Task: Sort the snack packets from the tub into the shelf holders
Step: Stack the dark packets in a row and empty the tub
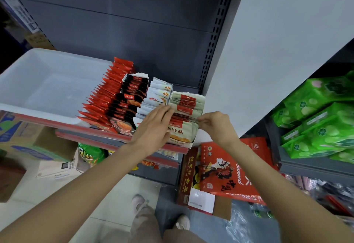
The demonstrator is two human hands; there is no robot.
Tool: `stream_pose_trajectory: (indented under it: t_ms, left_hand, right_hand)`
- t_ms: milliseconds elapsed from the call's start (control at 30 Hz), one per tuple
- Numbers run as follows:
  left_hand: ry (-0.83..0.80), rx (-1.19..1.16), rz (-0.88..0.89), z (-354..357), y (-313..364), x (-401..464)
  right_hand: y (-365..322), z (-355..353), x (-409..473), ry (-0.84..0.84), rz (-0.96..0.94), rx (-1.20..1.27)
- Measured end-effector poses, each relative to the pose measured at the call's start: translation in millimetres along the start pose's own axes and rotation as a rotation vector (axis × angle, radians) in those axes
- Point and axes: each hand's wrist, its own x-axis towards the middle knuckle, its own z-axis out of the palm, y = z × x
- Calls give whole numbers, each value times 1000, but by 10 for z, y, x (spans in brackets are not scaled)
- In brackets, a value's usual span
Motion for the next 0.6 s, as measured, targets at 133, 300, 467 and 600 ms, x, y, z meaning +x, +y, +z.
stream_pose_trajectory:
  t_ms: [133,300,467,600]
  left_hand:
    - [-98,9,34,-24,-27,15]
    - [-124,10,16,-40,12,59]
    - [-112,-33,0,-52,29,57]
    - [-129,-75,4,-52,26,49]
  right_hand:
    - [-26,113,11,85,-46,10]
    - [75,140,-9,57,-18,-29]
    - [90,94,-75,-67,117,-2]
    - [12,168,-93,-43,62,50]
